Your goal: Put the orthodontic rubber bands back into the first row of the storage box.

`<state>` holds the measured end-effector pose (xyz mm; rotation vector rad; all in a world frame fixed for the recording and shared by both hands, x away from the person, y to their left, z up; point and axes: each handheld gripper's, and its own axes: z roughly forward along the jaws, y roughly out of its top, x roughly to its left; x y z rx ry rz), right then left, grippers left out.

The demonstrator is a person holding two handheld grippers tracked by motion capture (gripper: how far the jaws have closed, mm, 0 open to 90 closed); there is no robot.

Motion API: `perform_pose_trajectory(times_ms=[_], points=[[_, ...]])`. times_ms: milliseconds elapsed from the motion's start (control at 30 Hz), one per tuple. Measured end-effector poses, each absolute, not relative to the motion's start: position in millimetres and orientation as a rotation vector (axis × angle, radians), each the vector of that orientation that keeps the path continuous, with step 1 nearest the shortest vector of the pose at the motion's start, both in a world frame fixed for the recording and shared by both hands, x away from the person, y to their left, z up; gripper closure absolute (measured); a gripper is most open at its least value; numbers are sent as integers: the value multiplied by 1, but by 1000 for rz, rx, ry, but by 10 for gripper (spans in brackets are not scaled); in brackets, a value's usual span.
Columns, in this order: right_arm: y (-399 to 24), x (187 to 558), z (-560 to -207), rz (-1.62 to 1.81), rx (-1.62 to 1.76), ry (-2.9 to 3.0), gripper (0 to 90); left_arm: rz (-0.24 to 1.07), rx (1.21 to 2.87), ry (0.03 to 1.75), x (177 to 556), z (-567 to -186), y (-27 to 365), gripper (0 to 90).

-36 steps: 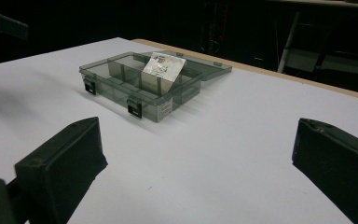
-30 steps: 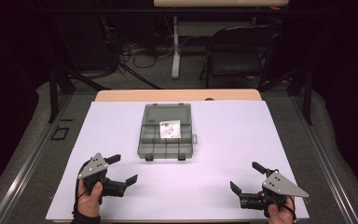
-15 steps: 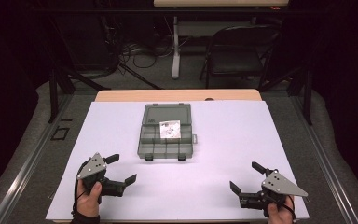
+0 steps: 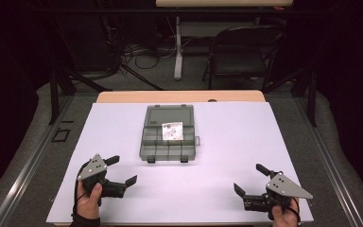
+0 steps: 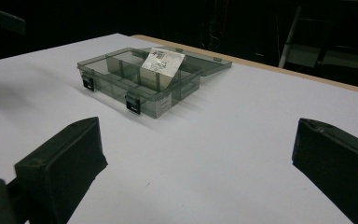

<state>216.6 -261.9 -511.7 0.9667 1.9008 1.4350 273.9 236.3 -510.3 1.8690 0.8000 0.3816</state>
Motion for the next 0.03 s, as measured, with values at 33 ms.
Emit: perform_pose_trajectory(times_ms=[33], points=[[-262,217,-512,1434,967,1900,13,393,1871,805,275,-511,237,6]])
